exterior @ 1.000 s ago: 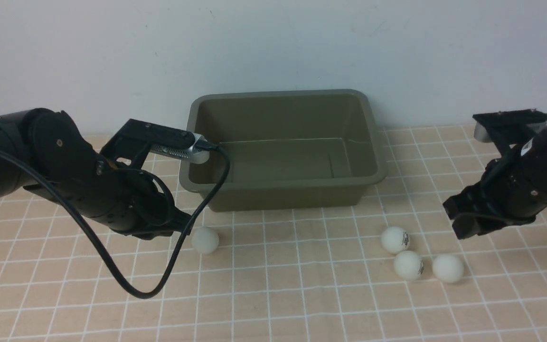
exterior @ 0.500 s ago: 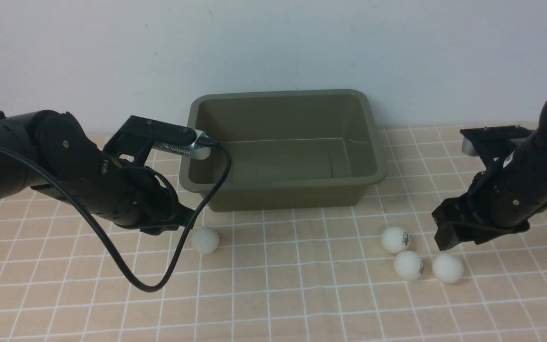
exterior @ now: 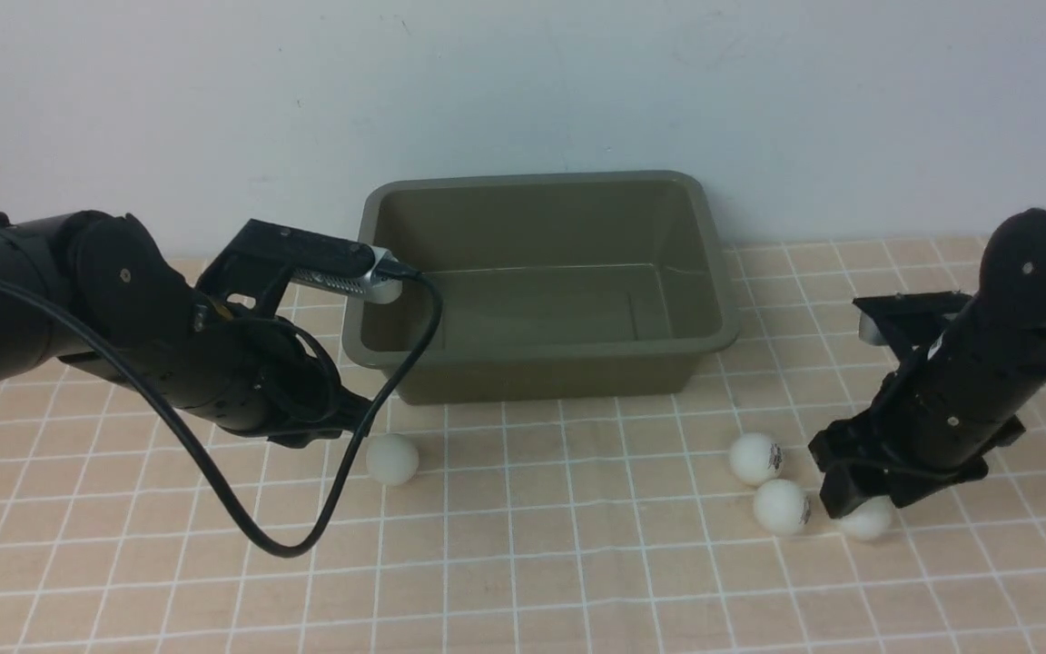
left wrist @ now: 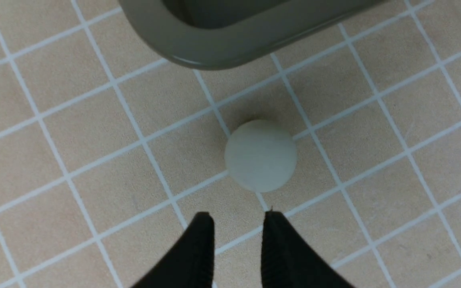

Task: Put the table tennis balls into the box on the light coffee tablecloth.
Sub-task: 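Reach for and grasp a ping pong ball on the table, then release the ping pong ball into the bin and lift the gripper away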

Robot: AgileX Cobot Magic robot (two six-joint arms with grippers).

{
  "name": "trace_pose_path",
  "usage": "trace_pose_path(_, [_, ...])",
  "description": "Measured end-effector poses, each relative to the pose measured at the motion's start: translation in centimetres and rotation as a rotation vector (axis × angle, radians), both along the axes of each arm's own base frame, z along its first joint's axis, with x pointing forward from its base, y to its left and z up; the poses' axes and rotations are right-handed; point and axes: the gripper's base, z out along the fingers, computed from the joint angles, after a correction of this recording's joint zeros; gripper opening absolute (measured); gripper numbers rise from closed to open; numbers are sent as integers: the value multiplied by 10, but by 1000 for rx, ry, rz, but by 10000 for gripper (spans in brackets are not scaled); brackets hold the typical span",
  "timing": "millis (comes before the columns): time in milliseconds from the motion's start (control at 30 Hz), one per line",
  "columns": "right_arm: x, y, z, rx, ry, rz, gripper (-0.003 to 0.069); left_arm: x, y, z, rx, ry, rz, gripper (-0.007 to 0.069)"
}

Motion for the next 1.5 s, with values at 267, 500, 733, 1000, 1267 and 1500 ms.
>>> trace_pose_path(267, [1, 1, -5, -1, 43, 5, 365, 3, -1, -4, -7, -3, 12, 160])
trace_pose_path(500, [18, 7, 39, 45, 35, 23, 365, 12, -3, -25, -24, 35, 41, 258])
trace_pose_path(733, [44, 28, 131, 222, -176, 51, 365, 19, -6, -31, -54, 23, 70, 281])
trace_pose_path(1000, [79, 83, 160, 291, -323, 181, 365, 22, -9, -31, -53, -20, -1, 336])
trace_pose_path(1267, [128, 110, 129, 306, -335, 199, 365, 23, -12, -32, -74, -31, -33, 442])
trace_pose_path(1500, [152, 119, 112, 327, -346, 196, 365, 27, -13, -55, -58, 32, -37, 449])
